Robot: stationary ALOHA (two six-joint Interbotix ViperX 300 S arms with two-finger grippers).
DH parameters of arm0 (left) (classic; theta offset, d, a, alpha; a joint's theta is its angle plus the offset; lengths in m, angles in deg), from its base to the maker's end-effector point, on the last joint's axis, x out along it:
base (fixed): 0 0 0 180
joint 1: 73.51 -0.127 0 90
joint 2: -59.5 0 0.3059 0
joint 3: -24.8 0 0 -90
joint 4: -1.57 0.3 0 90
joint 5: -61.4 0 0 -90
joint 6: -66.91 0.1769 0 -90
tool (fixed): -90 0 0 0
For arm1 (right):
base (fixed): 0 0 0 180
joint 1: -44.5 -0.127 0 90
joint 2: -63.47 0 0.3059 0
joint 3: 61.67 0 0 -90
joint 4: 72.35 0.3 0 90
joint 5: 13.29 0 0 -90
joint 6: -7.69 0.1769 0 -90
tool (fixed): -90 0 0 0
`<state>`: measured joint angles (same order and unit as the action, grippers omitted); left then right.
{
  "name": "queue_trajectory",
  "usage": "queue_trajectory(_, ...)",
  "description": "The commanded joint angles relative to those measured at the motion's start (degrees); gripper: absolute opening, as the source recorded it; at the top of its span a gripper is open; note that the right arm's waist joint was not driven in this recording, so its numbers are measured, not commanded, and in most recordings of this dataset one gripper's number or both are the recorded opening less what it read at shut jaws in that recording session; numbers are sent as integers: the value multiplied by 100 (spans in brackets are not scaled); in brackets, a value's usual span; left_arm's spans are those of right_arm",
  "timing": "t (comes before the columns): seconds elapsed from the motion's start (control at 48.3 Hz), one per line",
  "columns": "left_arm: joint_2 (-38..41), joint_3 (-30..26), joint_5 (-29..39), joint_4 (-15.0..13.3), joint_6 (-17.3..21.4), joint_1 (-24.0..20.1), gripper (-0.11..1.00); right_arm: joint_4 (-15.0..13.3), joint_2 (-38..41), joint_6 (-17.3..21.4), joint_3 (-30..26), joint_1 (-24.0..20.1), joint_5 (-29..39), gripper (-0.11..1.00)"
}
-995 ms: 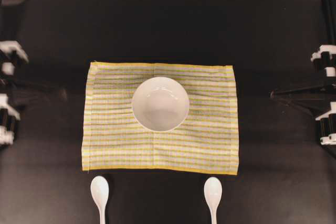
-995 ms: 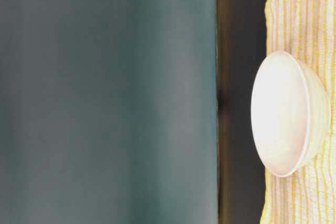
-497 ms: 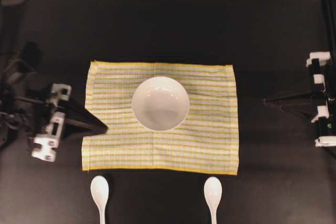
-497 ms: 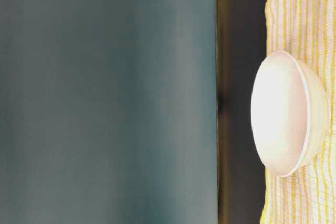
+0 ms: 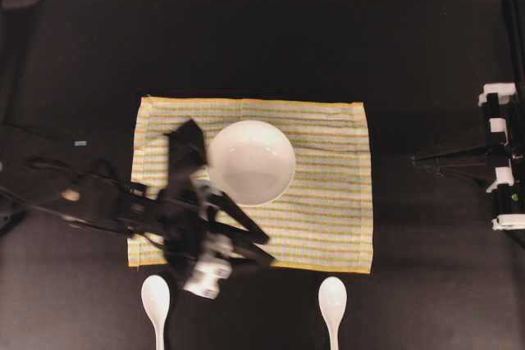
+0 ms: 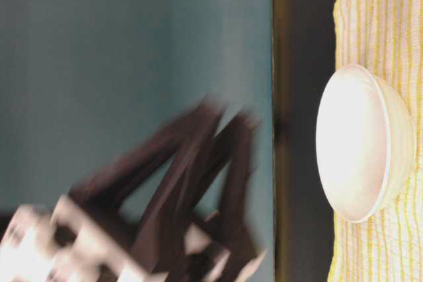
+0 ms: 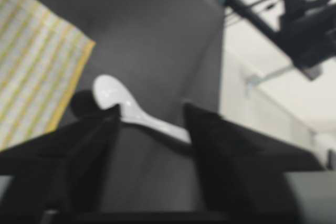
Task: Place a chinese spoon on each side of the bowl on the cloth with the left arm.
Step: 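Move the left gripper toward the right white spoon below the cloth, then grasp the right white spoon's handle with the left gripper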
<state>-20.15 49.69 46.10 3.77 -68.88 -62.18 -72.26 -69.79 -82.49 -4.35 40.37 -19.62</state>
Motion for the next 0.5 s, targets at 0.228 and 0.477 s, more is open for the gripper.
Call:
queue_trajectory(0.228, 1318, -1028, 26, 18, 62, 88, 83, 9, 18, 26, 9, 0, -26, 0)
queue_trajectory(0.477, 2171, -1644, 53, 35, 668, 123, 82, 9, 9, 26, 35, 0, -26, 0)
